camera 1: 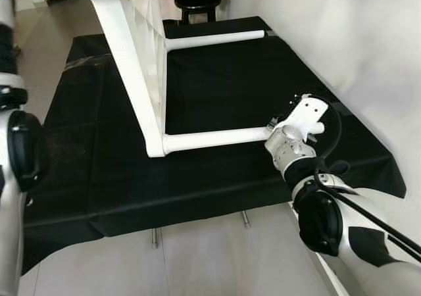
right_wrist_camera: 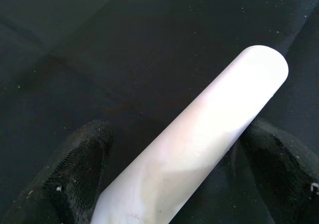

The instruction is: Building children table

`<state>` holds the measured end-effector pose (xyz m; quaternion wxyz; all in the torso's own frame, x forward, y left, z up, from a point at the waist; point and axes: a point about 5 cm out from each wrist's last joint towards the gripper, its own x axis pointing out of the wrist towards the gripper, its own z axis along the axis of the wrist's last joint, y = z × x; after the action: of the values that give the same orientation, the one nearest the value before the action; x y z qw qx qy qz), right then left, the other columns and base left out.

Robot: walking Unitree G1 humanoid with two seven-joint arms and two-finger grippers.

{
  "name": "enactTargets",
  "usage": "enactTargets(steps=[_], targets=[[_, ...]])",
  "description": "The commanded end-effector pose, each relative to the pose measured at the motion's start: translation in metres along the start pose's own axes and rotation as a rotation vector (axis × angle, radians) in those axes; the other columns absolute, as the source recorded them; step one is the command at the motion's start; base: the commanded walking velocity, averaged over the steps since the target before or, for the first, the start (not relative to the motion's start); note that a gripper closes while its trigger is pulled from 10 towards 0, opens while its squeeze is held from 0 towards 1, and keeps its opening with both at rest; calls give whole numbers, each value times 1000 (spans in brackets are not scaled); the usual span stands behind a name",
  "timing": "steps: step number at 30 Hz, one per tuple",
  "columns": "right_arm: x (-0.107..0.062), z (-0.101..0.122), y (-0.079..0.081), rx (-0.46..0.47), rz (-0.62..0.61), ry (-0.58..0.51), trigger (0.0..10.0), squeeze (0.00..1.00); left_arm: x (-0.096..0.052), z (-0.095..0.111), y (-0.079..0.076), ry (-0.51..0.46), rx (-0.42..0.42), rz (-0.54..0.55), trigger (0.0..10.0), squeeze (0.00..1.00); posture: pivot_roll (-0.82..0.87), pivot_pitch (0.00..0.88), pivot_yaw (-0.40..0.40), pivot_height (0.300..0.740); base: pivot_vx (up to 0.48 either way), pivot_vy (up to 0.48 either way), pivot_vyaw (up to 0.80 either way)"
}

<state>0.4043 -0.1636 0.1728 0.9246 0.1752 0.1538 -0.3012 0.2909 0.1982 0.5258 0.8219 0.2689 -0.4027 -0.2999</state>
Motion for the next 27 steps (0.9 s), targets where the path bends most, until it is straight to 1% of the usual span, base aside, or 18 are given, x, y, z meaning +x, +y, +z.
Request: enactTargets(steps=[1, 4, 5, 6, 7, 8, 9, 11, 12, 13, 14, 16, 18, 19, 21, 22, 26, 27], targets=[[1, -24, -6, -97, -21, 59, 10000, 1000, -30, 7, 18, -73, -31, 269, 10000, 0, 38, 80, -40, 740, 0, 0, 0], [1, -24, -6, -97, -21, 59, 10000, 1000, -30, 7, 18, -73, -31, 269, 10000, 0, 38, 80, -40, 740, 0, 0, 0], [0, -24, -6, -98, -21, 60, 10000, 1000, -45, -1, 18, -88, -77, 366, 10000, 0, 36, 79, -41, 740, 0, 0, 0], [1, -23, -6, -97, -21, 58, 10000, 1000, -60, -23, 7, -67, -140, 449, 10000, 0, 32, 79, -44, 740, 0, 0, 0], [1, -23, -6, -97, -21, 58, 10000, 1000, -60, -23, 7, -67, -140, 449, 10000, 0, 32, 79, -44, 740, 0, 0, 0], [1, -22, -6, -95, -21, 57, 10000, 1000, -76, -46, -6, -40, -202, 539, 10000, 0, 25, 78, -45, 740, 0, 0, 0], [1, -22, -6, -95, -21, 57, 10000, 1000, -76, -46, -6, -40, -202, 539, 10000, 0, 25, 78, -45, 740, 0, 0, 0], [0, -20, -5, -94, -17, 56, 10000, 1000, -97, -73, -22, 15, -250, 656, 10000, 0, 24, 79, -46, 740, 0, 0, 0], [0, -20, -5, -93, -14, 58, 10000, 1000, -106, -83, -22, 43, -257, 725, 10000, 0, 25, 81, -50, 740, 0, 0, 0], [0, -20, -5, -93, -14, 58, 10000, 1000, -106, -83, -22, 43, -257, 725, 10000, 0, 25, 81, -50, 740, 0, 0, 0], [0, -20, -4, -92, -10, 61, 10000, 1000, -115, -93, -19, 78, -263, 784, 10000, 0, 25, 82, -50, 740, 0, 0, 0], [0, -21, -4, -91, -7, 63, 10000, 1000, -121, -100, -18, 101, -268, 823, 10000, 0, 25, 82, -50, 740, 0, 0, 0], [0, -20, -3, -89, -2, 65, 10000, 1000, -129, -113, -13, 134, -317, 874, 10000, 0, 22, 85, -47, 740, 0, 0, 0], [0, -20, -3, -89, -2, 65, 10000, 1000, -129, -113, -13, 134, -317, 874, 10000, 0, 22, 85, -47, 740, 0, 0, 0], [-1, -20, -2, -86, -1, 66, 10000, 1000, -131, -125, -9, 145, -399, 895, 10000, 0, 19, 85, -47, 740, 0, 0, 0], [-1, -20, -2, -86, -1, 66, 10000, 1000, -131, -125, -9, 145, -399, 895, 10000, 0, 19, 85, -47, 740, 0, 0, 0], [-1, -16, 0, -76, 6, 62, 10000, 1000, -108, -143, -17, 133, -662, 784, 10000, 0, 15, 87, -50, 740, 0, 0, 0], [-1, -16, 0, -76, 6, 62, 10000, 1000, -108, -143, -17, 133, -662, 784, 10000, 0, 15, 87, -50, 740, 0, 0, 0]])
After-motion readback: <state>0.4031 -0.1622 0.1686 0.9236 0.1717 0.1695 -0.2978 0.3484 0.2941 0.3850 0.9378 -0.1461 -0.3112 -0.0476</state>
